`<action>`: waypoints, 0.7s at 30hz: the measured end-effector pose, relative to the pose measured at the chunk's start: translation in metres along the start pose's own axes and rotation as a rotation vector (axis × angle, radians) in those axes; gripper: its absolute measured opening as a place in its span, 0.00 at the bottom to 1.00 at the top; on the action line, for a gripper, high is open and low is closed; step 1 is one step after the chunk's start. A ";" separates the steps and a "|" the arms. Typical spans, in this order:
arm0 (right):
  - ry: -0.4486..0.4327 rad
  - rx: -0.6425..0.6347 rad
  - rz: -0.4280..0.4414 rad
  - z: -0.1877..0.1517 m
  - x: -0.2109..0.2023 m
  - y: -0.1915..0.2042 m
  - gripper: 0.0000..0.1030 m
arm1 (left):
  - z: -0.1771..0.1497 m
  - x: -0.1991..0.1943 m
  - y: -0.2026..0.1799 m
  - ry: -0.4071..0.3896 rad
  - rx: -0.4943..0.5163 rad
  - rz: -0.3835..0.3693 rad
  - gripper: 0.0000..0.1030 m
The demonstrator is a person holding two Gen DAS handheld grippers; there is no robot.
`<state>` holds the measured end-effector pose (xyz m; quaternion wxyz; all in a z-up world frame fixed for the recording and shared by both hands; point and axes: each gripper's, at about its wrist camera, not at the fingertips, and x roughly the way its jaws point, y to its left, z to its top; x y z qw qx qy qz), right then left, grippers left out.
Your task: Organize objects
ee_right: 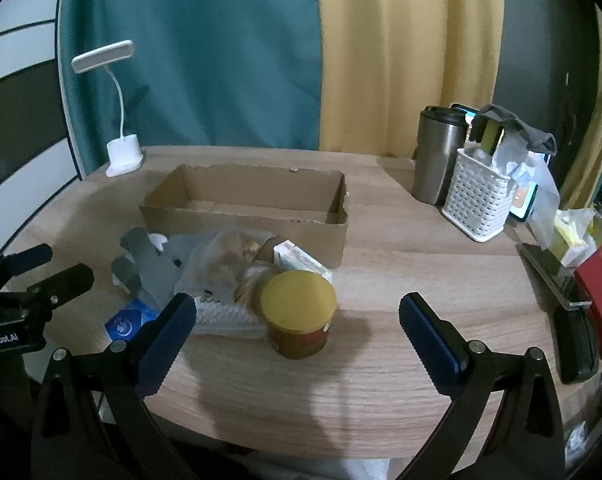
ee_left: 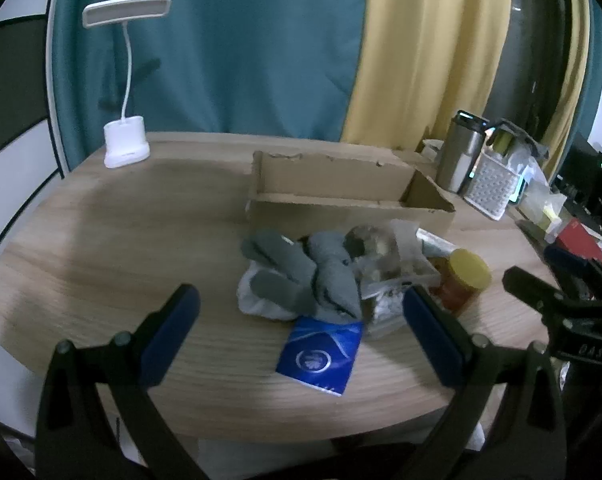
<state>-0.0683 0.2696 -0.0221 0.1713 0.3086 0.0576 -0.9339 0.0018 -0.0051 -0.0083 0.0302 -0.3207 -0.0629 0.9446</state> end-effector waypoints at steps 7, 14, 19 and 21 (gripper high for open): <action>0.004 0.000 -0.005 0.000 -0.001 0.000 1.00 | -0.001 0.000 0.000 0.003 -0.004 -0.004 0.99; 0.005 0.001 -0.007 0.000 0.000 0.000 1.00 | -0.001 0.001 0.000 0.006 -0.004 -0.001 0.99; 0.007 0.005 -0.007 0.001 0.000 -0.002 1.00 | -0.002 0.001 0.000 0.006 -0.004 -0.002 0.99; 0.003 0.007 -0.008 0.001 -0.001 -0.002 1.00 | -0.002 0.001 0.000 0.007 -0.005 -0.002 0.99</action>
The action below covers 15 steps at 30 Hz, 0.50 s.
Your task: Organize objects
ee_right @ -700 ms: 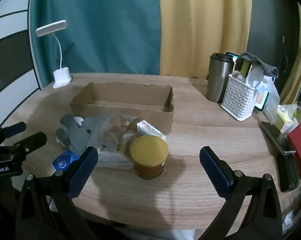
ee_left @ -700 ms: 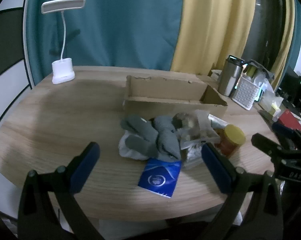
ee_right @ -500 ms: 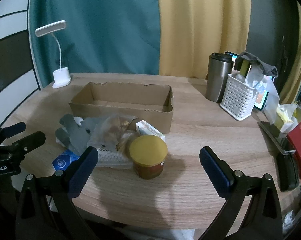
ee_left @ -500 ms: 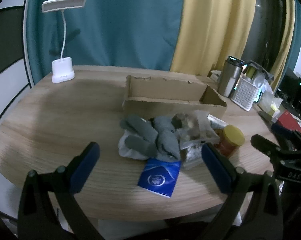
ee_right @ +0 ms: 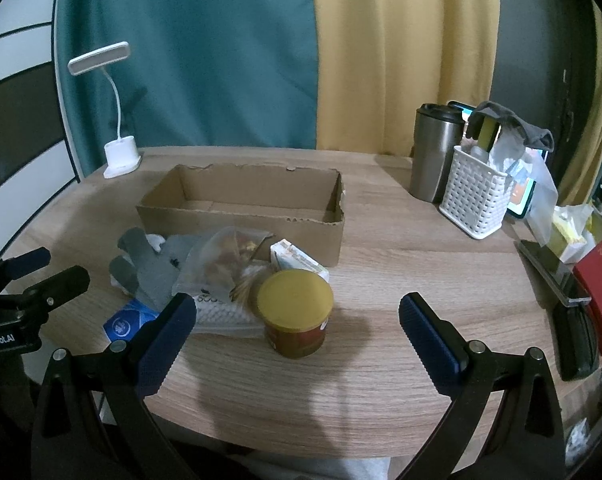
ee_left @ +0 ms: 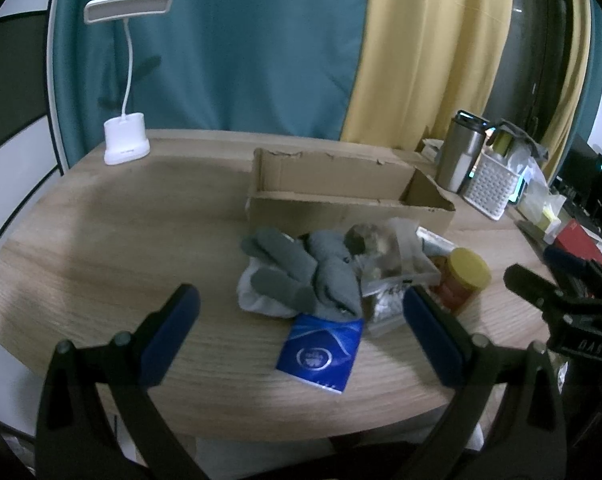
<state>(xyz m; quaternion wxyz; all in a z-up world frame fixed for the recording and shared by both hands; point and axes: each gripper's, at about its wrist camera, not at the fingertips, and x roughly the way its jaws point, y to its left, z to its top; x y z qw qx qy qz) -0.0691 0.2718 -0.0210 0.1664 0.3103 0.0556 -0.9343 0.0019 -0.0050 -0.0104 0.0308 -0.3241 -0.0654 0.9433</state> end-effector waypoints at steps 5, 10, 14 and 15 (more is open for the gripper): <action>0.000 0.007 0.000 0.000 0.000 -0.002 1.00 | 0.000 0.000 0.000 0.002 -0.001 -0.001 0.99; 0.004 0.006 0.000 0.000 0.000 -0.003 1.00 | -0.001 0.000 0.000 0.003 0.000 -0.001 0.99; 0.006 0.008 0.000 0.000 0.001 -0.003 1.00 | -0.001 0.000 0.000 0.005 0.000 -0.001 0.99; 0.006 0.007 -0.002 0.000 0.001 -0.003 1.00 | -0.002 0.001 0.000 0.007 0.000 -0.001 0.99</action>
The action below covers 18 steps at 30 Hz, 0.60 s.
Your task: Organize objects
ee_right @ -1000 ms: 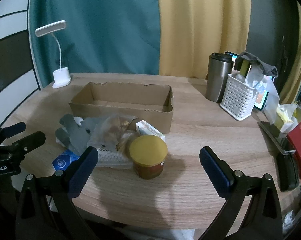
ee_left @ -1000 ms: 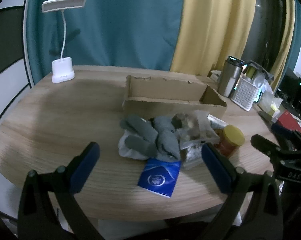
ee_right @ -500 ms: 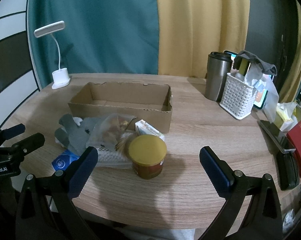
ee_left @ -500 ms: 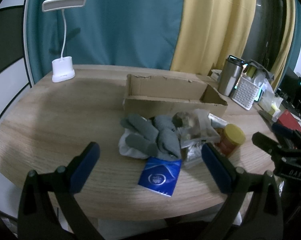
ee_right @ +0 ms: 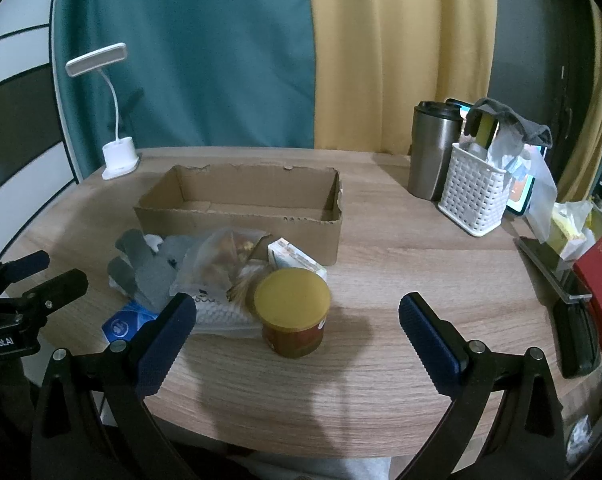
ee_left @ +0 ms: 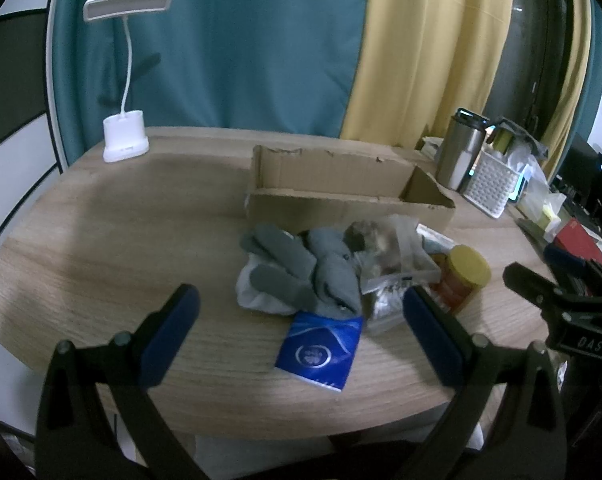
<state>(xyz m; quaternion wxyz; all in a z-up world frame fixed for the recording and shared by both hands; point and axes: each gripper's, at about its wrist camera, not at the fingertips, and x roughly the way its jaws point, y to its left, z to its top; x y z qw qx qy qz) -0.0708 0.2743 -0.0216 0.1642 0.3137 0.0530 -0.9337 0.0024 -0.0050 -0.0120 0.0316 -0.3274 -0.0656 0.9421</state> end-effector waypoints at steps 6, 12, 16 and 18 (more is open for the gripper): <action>-0.001 -0.002 -0.003 -0.001 0.000 0.001 1.00 | 0.000 0.000 0.000 0.000 0.000 0.000 0.99; -0.002 0.000 -0.004 -0.001 0.001 0.000 1.00 | 0.000 0.001 -0.001 -0.001 0.001 -0.001 0.99; 0.000 0.000 -0.004 -0.002 0.001 0.000 1.00 | 0.000 0.001 -0.001 0.000 0.001 -0.001 0.99; 0.001 -0.001 -0.005 -0.002 0.001 0.000 1.00 | 0.000 0.001 -0.001 0.000 0.002 -0.001 0.99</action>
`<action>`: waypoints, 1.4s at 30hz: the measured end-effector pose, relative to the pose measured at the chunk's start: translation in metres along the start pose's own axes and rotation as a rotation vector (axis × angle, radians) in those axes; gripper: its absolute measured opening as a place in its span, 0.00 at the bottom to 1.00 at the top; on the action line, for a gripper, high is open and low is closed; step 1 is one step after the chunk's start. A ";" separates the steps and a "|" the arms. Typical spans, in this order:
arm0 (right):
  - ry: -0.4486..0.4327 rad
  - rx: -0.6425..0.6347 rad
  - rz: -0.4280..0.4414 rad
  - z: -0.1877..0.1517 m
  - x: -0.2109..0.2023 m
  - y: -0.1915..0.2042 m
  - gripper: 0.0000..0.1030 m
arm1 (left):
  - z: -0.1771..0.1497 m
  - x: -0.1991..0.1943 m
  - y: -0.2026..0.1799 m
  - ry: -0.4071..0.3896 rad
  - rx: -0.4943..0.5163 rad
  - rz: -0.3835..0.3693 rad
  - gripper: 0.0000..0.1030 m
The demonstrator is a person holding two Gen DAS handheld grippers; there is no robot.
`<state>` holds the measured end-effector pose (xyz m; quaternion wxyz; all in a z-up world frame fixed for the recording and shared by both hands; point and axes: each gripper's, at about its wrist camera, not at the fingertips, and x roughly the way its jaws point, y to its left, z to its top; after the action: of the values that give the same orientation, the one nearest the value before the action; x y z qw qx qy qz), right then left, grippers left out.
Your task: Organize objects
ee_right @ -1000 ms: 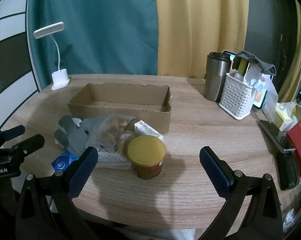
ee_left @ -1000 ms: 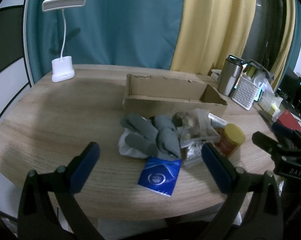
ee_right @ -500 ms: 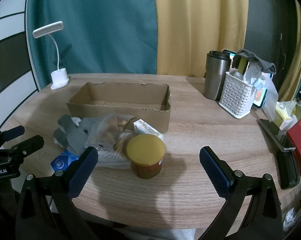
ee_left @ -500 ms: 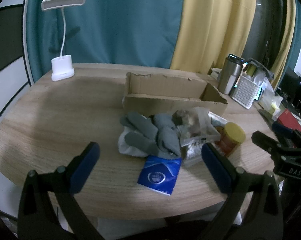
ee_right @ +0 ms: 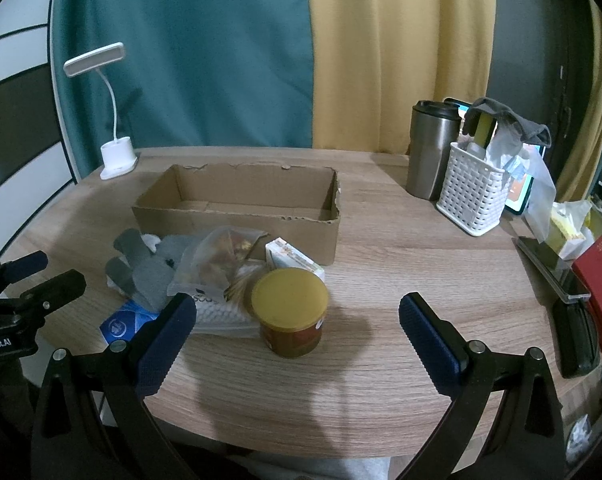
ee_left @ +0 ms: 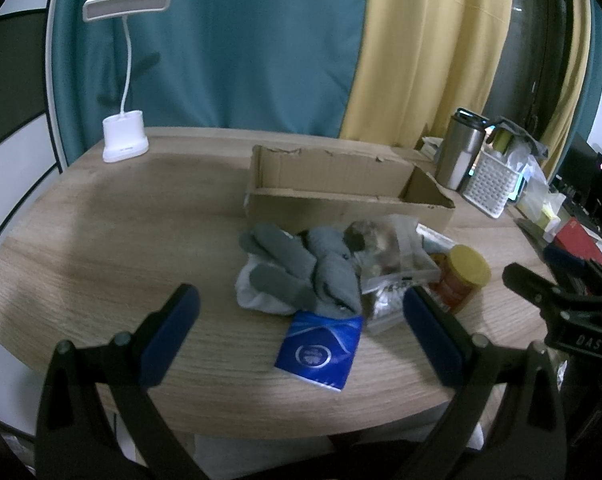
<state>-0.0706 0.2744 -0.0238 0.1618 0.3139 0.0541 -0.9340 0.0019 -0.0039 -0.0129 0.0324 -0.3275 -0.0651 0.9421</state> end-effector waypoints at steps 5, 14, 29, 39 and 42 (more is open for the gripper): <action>0.007 0.001 0.001 0.000 0.003 -0.001 1.00 | 0.000 0.002 0.000 0.008 0.001 -0.001 0.99; 0.026 0.006 0.001 -0.005 0.011 -0.003 1.00 | -0.003 0.009 0.000 0.028 0.006 0.001 0.99; 0.071 0.018 0.006 -0.012 0.031 -0.005 1.00 | -0.011 0.031 0.003 0.082 0.010 0.013 0.99; 0.101 0.022 0.008 -0.016 0.046 -0.009 1.00 | -0.019 0.050 0.001 0.133 0.027 0.013 0.99; 0.110 0.024 0.012 -0.017 0.051 -0.010 1.00 | -0.020 0.056 -0.001 0.147 0.045 0.008 0.99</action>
<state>-0.1024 0.2735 -0.0680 0.1602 0.3671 0.0498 -0.9149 -0.0290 0.0050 -0.0628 0.0408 -0.3952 -0.0399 0.9168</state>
